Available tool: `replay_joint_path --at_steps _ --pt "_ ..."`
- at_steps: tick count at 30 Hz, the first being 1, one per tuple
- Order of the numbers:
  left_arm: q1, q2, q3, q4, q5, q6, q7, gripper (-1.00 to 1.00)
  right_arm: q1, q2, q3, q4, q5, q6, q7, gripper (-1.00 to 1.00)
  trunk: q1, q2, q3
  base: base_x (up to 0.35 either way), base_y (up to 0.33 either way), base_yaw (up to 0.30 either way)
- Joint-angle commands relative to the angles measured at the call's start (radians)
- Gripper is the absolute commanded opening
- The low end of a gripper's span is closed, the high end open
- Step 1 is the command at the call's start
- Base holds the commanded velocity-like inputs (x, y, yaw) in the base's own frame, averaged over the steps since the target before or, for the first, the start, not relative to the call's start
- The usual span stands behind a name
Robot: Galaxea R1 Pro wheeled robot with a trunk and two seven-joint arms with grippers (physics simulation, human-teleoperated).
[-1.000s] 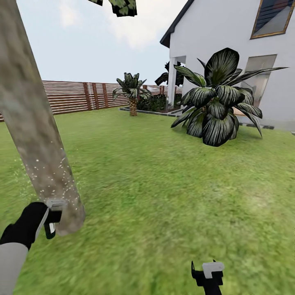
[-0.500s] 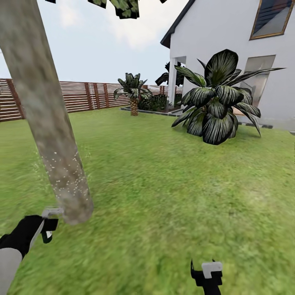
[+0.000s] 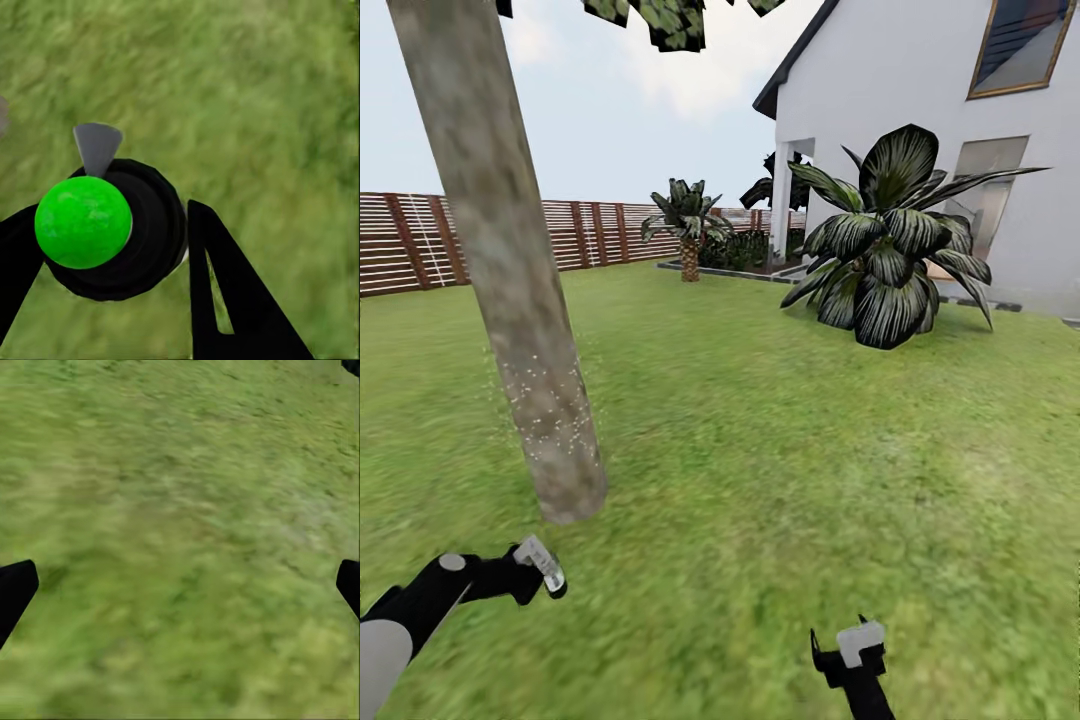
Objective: In the garden, pick up the pesticide atomizer on the floor and spray pesticide onto both trees until each tree trunk is fully covered.
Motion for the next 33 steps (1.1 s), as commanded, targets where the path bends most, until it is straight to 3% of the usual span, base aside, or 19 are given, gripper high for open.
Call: replay_joint_path --at_steps 1,3,5,8,11,13,17,20,23,24,33 --pt "-0.001 0.000 0.001 -0.001 -0.029 -0.021 -0.034 -1.00 -0.001 -0.001 0.026 -0.023 0.031 0.001 0.015 1.00 0.000 0.000 -0.001 -0.071 0.022 0.000" --pt "-0.001 0.000 0.001 -0.002 -0.067 -0.036 -0.084 -1.00 -0.001 -0.002 0.048 -0.074 0.076 0.012 0.107 1.00 0.000 0.000 -0.001 -0.037 0.012 0.000" --pt "-0.001 -0.001 -0.009 -0.003 -0.130 -0.045 -0.134 -1.00 -0.018 -0.003 0.059 -0.107 0.100 0.063 0.281 1.00 0.000 0.000 -0.001 -0.011 0.004 0.000" --pt "-0.001 -0.005 -0.047 0.001 -0.223 -0.050 -0.163 -1.00 -0.068 -0.001 0.064 -0.165 0.107 0.116 0.508 1.00 0.000 0.000 -0.001 -0.003 0.001 0.000" --pt "-0.001 -0.009 -0.109 0.003 -0.252 -0.049 -0.196 -1.00 -0.081 0.000 0.066 -0.224 0.109 0.127 0.709 1.00 0.000 0.000 -0.001 0.000 0.000 0.000" --pt "-0.002 -0.015 -0.123 0.002 -0.254 -0.048 -0.204 -1.00 -0.082 0.000 0.066 -0.233 0.109 0.128 0.770 1.00 0.000 0.000 -0.001 0.000 0.000 0.000" --pt "-0.002 -0.046 -0.130 0.002 -0.260 -0.045 -0.208 -1.00 -0.084 0.004 0.070 -0.236 0.113 0.127 0.793 1.00 0.000 0.000 -0.001 0.000 0.000 0.000" --pt "-0.002 -0.072 -0.149 0.002 -0.262 -0.041 -0.208 -1.00 -0.084 0.010 0.075 -0.236 0.157 0.127 0.834 1.00 0.000 0.000 -0.001 0.000 0.000 0.000" --pt "-0.002 -0.095 -0.204 0.002 -0.262 -0.036 -0.207 -1.00 -0.087 0.025 0.075 -0.236 0.206 0.127 0.889 1.00 0.000 0.000 -0.001 0.000 0.000 0.000" --pt "-0.002 -0.099 -0.211 0.002 -0.262 -0.035 -0.207 -1.00 -0.087 0.030 0.075 -0.236 0.211 0.127 0.894 -1.00 0.000 0.000 -0.001 0.000 0.000 0.000" --pt "-0.005 -0.151 -0.226 -0.003 -0.263 -0.031 -0.205 -1.00 -0.089 0.053 0.076 -0.236 0.220 0.126 0.906 -1.00 0.000 0.000 -0.001 0.000 0.000 0.000"
